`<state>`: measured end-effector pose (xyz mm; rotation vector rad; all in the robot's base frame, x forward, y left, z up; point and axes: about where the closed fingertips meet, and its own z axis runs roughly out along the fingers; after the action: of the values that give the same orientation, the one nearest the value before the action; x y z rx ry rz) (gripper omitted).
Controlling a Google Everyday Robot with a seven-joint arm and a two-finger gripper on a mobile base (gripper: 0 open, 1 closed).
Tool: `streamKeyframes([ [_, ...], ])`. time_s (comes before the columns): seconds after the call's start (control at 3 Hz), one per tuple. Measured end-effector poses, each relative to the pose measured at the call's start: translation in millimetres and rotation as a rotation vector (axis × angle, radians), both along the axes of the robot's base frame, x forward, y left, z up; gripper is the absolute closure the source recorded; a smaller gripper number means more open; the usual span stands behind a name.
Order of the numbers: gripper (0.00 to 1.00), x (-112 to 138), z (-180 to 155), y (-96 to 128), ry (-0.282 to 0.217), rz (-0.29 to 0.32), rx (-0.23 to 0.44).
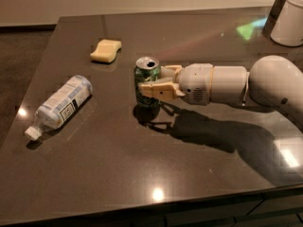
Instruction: Place green can upright
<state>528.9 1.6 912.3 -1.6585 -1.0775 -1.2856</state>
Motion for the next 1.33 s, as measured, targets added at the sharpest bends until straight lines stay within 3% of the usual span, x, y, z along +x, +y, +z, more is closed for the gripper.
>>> streamKeyframes([
  [0.67,1.0,-2,-11,0,-0.022,0.049,0.006],
  [1.0,0.83,-2,-17,1,-0.063,0.043,0.007],
  [1.33,0.59,-2,-20,2,-0.101,0.03,0.012],
])
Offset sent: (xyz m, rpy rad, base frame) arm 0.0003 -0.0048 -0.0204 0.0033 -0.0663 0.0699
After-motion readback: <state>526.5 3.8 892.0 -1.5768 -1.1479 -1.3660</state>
